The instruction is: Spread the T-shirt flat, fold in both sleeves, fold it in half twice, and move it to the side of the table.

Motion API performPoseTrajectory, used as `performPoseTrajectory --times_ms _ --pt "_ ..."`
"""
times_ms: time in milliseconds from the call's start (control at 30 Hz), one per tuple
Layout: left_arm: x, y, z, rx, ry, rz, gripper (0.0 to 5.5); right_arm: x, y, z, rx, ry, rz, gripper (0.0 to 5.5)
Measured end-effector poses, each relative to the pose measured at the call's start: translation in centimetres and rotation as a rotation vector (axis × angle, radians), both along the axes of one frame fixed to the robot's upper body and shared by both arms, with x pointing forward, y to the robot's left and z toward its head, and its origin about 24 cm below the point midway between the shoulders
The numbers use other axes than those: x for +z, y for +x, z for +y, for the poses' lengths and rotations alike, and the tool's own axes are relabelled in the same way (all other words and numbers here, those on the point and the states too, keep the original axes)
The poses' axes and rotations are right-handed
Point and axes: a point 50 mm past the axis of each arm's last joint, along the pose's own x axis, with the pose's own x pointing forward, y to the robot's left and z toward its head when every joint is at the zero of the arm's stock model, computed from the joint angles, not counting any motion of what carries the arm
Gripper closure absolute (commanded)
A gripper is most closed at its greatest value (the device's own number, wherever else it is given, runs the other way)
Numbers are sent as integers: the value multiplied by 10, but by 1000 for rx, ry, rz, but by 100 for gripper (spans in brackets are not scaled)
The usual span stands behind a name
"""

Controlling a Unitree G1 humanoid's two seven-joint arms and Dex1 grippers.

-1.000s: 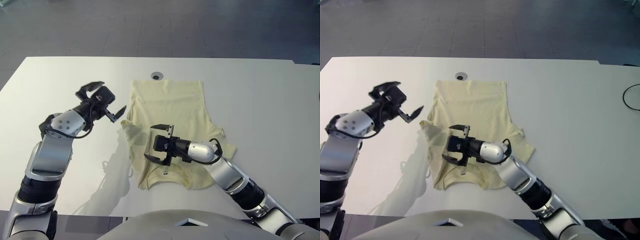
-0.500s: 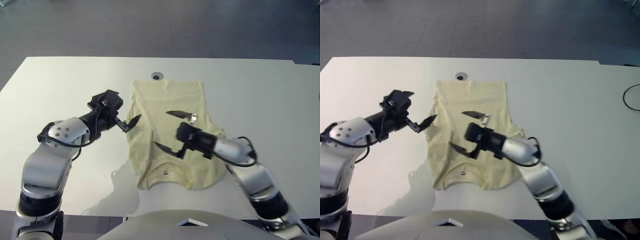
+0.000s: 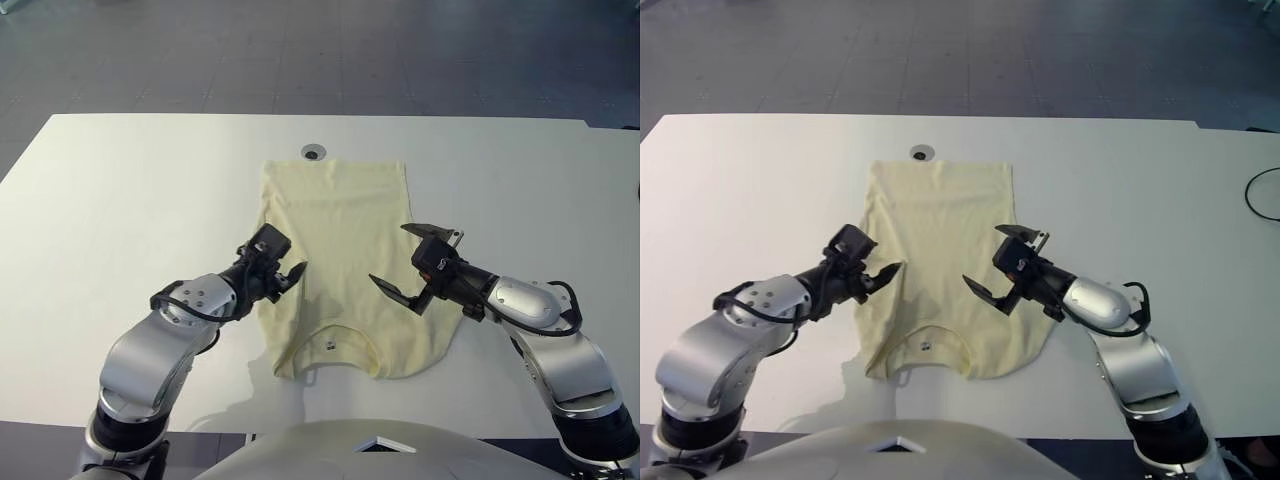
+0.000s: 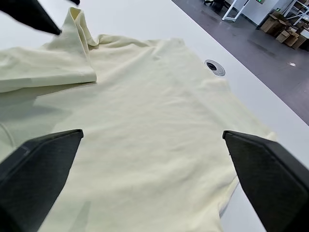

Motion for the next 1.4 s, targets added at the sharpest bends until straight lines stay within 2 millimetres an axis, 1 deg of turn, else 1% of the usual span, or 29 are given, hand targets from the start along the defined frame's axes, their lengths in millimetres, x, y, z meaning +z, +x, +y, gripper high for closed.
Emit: performPoseTrajectory --times_ms 67,233,333,600,900,1300,1367,1400 --pt "-2 1 0 1 1 7 146 -2 1 -1 -5 -2 6 10" --pt "-10 6 3 7 44 19 73 -3 1 -3 -9 -10 11 10" --pt "-17 7 -1 2 59 37 23 -3 1 -3 -8 -11 12 10" --pt "-28 12 3 55 116 40 153 -5 2 -4 -6 -23 14 10" --pt "-41 8 1 52 137 79 303 -6 1 -4 -7 -28 12 10" --pt "-46 8 1 51 145 100 518 -6 1 -3 -9 -30 -4 10" --pt "-48 7 1 51 139 108 544 -7 1 -3 -8 -31 -4 10" --pt "-48 7 1 48 134 111 548 -7 1 -3 -8 -31 -3 10"
